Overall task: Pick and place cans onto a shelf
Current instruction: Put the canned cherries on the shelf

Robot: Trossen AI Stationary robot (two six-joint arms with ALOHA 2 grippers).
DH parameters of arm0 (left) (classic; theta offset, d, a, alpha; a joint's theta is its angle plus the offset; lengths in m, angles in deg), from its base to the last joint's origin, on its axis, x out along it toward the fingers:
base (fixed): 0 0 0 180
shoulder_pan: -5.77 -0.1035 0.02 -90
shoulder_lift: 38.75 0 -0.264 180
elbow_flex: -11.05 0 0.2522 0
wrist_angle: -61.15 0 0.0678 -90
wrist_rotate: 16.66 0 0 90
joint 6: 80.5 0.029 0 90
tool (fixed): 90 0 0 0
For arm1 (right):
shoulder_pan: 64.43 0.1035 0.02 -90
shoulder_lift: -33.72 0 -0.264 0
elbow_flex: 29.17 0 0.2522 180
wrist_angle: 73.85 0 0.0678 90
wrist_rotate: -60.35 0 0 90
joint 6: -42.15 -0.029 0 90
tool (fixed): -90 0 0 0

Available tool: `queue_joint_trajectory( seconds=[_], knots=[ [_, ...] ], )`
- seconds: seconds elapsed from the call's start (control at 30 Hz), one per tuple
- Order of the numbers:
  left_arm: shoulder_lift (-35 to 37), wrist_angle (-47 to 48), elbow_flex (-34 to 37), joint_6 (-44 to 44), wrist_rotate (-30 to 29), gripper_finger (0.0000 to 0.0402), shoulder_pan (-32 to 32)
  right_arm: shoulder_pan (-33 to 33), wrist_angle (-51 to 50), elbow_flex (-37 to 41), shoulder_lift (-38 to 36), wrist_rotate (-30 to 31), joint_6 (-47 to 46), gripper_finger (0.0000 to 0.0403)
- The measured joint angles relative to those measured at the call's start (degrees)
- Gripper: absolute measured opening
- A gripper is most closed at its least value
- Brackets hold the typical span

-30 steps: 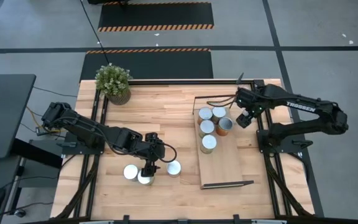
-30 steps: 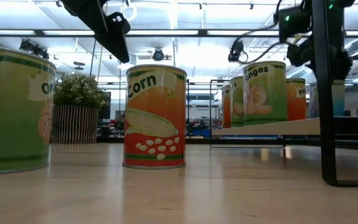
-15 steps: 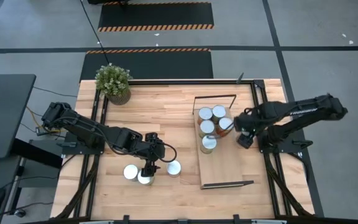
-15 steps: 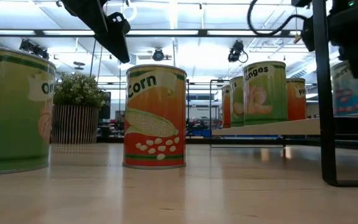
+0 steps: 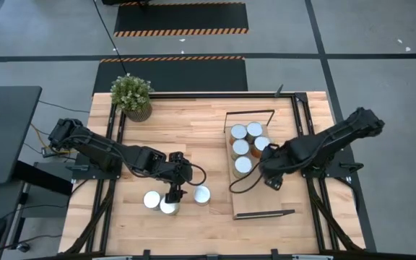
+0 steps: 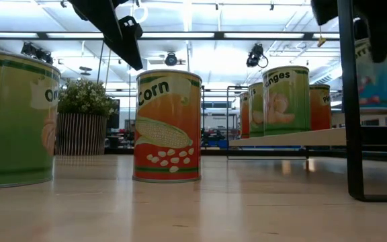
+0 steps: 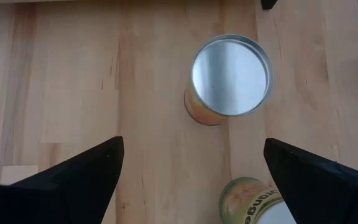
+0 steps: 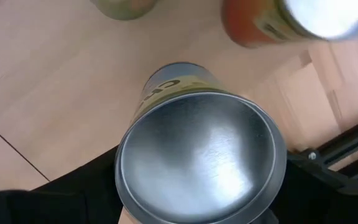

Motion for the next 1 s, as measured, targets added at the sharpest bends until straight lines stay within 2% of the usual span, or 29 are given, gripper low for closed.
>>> queue_joint_trajectory(
  seconds=[0.17,0.33,0.67,1.0],
  knots=[
    [-0.01,-0.02,0.0,0.0,0.02,0.0393,0.03,-0.2,-0.23,-3.22,6.98,1.24,4.21,0.0325],
    [0.0,0.0,0.0,-0.02,0.02,0.0393,0.02,-1.03,0.05,-5.24,10.39,3.27,8.52,0.0326],
    [-0.01,0.0,0.0,-0.02,0.02,0.0393,0.07,-3.65,2.29,-5.34,10.43,3.5,13.33,0.0366],
    [-0.02,-0.04,0.0,-0.02,0.02,0.0393,0.09,-3.71,1.43,-5.7,10.43,5.6,13.94,0.0367]
  ],
)
